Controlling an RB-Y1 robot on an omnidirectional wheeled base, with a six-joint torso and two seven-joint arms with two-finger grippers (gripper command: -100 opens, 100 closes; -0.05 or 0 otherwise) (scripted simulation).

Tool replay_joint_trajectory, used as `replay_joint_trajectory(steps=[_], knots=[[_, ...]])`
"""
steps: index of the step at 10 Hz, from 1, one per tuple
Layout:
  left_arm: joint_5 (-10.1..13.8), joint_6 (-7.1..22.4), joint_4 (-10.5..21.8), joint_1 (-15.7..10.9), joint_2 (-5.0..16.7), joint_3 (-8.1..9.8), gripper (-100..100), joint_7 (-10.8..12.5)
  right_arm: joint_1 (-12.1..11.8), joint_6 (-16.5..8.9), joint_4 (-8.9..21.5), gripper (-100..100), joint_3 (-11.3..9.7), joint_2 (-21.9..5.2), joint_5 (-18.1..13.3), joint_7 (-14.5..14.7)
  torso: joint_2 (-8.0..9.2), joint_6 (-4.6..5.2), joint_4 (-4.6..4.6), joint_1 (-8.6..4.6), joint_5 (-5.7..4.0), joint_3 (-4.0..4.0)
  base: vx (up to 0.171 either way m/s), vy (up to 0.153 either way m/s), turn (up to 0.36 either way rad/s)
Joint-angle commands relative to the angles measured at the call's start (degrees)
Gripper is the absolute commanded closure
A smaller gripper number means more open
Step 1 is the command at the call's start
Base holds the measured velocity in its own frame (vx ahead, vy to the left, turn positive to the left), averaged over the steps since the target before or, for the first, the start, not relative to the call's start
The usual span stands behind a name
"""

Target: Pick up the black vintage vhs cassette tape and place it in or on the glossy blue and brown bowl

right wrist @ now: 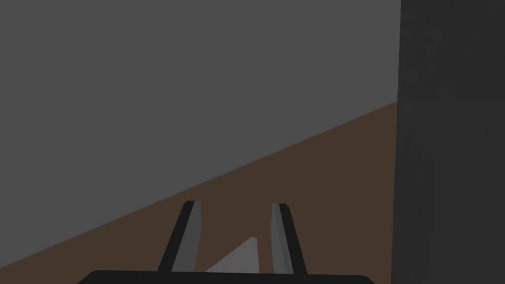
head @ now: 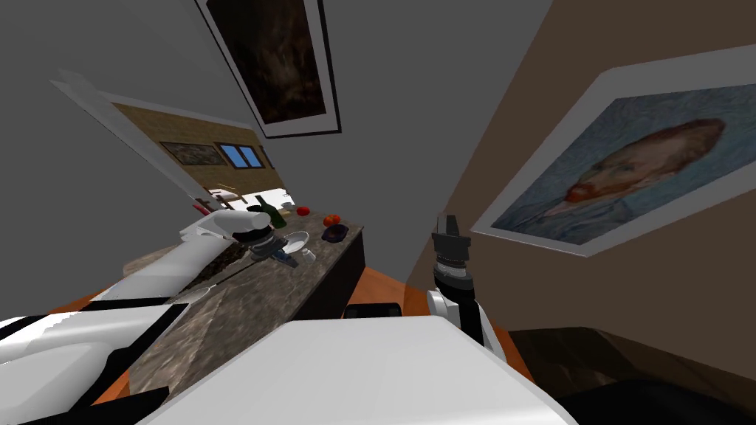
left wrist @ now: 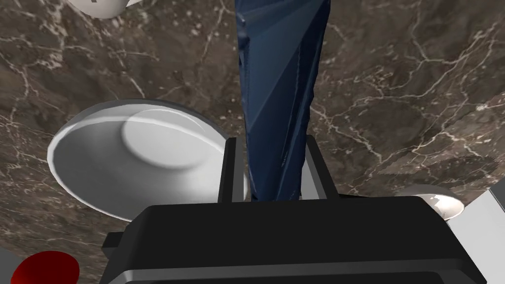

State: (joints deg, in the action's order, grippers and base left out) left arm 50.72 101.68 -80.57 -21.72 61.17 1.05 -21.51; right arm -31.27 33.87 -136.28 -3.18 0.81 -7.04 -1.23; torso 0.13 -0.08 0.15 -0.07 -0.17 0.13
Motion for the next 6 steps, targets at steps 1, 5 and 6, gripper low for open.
replay_joint_trajectory(steps=[1, 5, 6], knots=[[0.0, 0.4, 2.9, -2.0, 1.4, -0.29, 100, 0.7, 0.0, 0.0, 0.0, 0, 0.0, 0.0, 0.0, 0.0, 0.00, 0.00, 0.00, 0.00, 0.00, 0.00, -0.053, 0.038, -0.271], [-0.2, 0.6, 9.5, -6.7, 4.0, -1.42, 100, 1.0, 0.0, 0.0, 0.0, 0, 0.0, 0.0, 0.0, 0.0, -0.10, 0.04, -0.01, -0.04, -0.02, -0.05, -0.035, 0.027, -0.167], [-0.2, 0.8, 12.1, -8.4, 4.9, -1.83, 100, 1.1, 0.0, 0.0, 0.0, 0, 0.0, 0.0, 0.0, 0.0, -0.13, 0.12, 0.01, -0.06, -0.04, -0.05, -0.038, 0.028, -0.300]])
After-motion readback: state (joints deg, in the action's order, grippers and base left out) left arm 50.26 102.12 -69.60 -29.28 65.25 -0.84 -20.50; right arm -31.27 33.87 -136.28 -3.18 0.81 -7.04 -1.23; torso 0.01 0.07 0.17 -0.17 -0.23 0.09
